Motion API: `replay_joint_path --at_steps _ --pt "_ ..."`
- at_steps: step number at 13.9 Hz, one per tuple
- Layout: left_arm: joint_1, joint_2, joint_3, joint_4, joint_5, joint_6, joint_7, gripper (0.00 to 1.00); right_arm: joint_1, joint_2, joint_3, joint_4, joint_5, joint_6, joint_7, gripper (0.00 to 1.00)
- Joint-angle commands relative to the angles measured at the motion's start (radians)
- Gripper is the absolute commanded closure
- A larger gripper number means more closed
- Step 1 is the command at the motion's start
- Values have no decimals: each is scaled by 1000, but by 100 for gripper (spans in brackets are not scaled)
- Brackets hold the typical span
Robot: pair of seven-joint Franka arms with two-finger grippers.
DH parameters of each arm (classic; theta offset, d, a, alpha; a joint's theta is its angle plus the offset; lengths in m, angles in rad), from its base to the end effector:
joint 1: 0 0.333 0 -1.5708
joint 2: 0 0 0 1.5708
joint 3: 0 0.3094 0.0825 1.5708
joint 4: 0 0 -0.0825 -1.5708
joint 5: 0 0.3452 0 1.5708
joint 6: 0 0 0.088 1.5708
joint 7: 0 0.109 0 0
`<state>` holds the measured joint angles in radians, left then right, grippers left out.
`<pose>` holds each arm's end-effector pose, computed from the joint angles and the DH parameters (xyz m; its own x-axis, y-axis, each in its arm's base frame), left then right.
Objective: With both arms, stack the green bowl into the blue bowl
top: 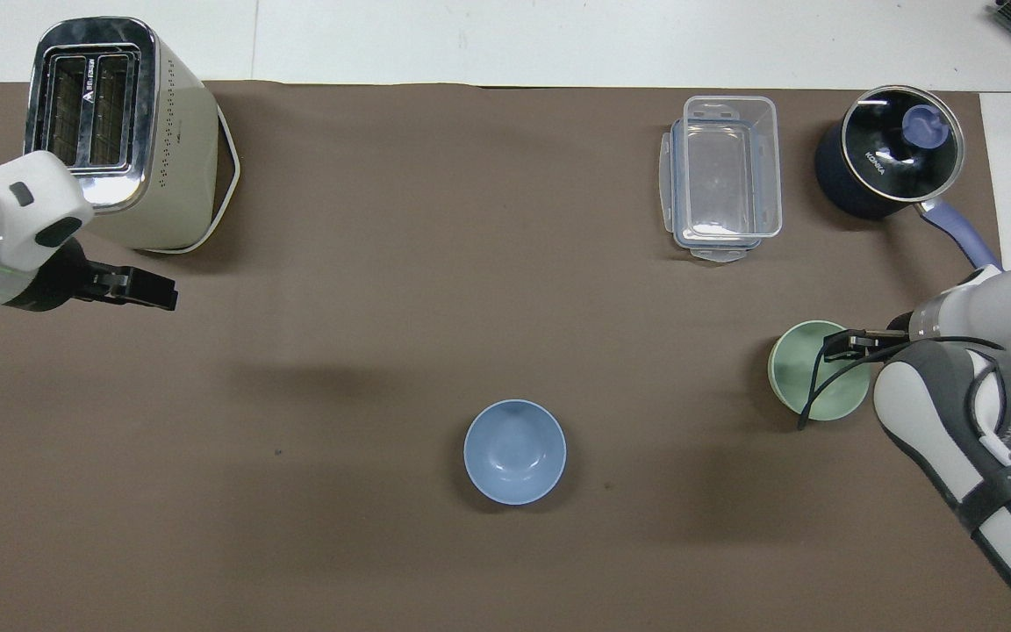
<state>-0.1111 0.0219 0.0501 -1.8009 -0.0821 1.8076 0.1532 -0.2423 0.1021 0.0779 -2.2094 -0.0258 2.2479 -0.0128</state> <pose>0.5291 -0.0395 0.5243 0.9811 -0.1933 -0.0038 -0.1923 -0.9781 0.0798 0.4979 -0.0837 0.3461 0.9889 -0.1346 -0.0634 -0.1342 -0.9909 0.0103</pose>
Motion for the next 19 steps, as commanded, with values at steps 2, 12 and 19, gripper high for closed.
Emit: replay_joint_path --at_steps 2,12,19 --pt "41 9 -10 77 45 -118 62 0 -14 -12 5 -38 1 19 -19 35" --pt "40 12 -10 221 96 -287 19 0 -15 -22 6 -7 3 1 -19 94" --pt "41 12 -10 221 94 -292 19 0 -6 -128 19 7 26 -126 -24 100"
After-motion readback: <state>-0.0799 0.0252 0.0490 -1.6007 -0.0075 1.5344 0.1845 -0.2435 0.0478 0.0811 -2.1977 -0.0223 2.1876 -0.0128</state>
